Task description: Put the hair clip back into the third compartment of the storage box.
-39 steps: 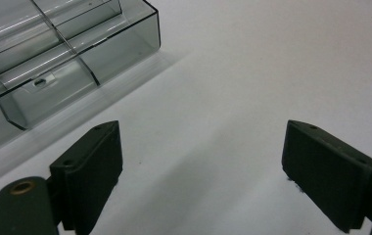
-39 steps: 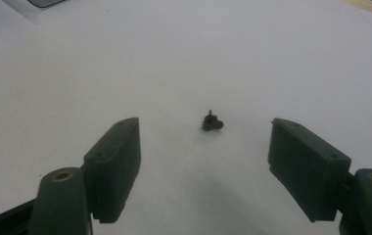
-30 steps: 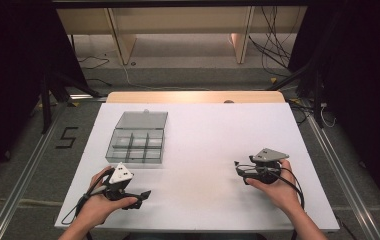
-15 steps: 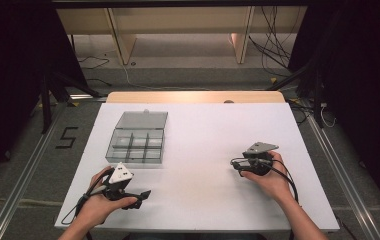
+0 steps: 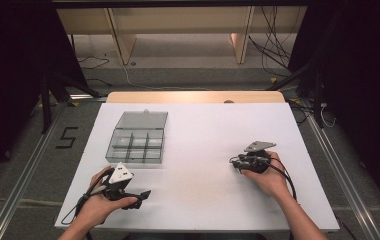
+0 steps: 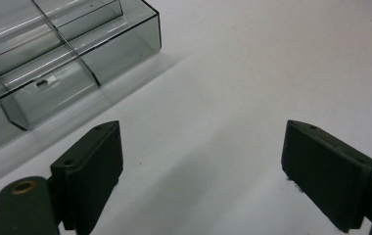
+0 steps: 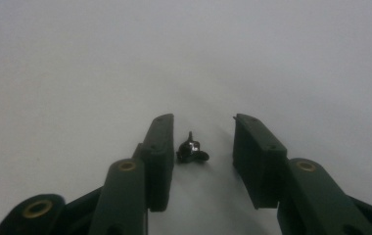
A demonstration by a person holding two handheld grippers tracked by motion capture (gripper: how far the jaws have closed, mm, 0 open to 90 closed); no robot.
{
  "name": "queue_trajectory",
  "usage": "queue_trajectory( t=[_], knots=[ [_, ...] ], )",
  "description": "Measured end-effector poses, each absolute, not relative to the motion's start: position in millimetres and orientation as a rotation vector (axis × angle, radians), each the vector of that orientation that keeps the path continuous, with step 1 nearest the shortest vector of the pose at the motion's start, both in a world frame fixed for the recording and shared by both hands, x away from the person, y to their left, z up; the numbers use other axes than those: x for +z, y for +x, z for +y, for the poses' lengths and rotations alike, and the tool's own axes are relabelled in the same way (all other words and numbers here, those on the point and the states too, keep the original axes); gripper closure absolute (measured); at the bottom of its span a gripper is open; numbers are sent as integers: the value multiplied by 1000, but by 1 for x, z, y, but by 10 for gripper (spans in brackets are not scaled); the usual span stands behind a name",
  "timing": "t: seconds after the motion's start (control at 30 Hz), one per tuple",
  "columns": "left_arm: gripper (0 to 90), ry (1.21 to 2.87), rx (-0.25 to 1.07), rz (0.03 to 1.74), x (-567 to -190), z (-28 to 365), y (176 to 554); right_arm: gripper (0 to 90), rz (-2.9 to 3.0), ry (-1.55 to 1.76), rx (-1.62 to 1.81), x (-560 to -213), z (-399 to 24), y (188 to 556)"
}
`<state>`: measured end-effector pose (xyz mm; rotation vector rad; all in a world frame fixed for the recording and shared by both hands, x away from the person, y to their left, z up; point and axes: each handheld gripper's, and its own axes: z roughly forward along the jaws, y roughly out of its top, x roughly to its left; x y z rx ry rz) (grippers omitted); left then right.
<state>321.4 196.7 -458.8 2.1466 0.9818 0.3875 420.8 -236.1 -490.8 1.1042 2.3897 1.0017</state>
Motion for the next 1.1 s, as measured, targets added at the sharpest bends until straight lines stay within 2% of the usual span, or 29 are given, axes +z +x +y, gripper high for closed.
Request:
queue_trajectory(
  t=[0.37,1.1],
  knots=[
    [151,2148,387,980,-458,196,321,752,2400,1091,1018,-492,-235,419],
    [153,2150,388,976,-458,195,320,768,2363,1110,1077,-485,-232,416]
  ],
)
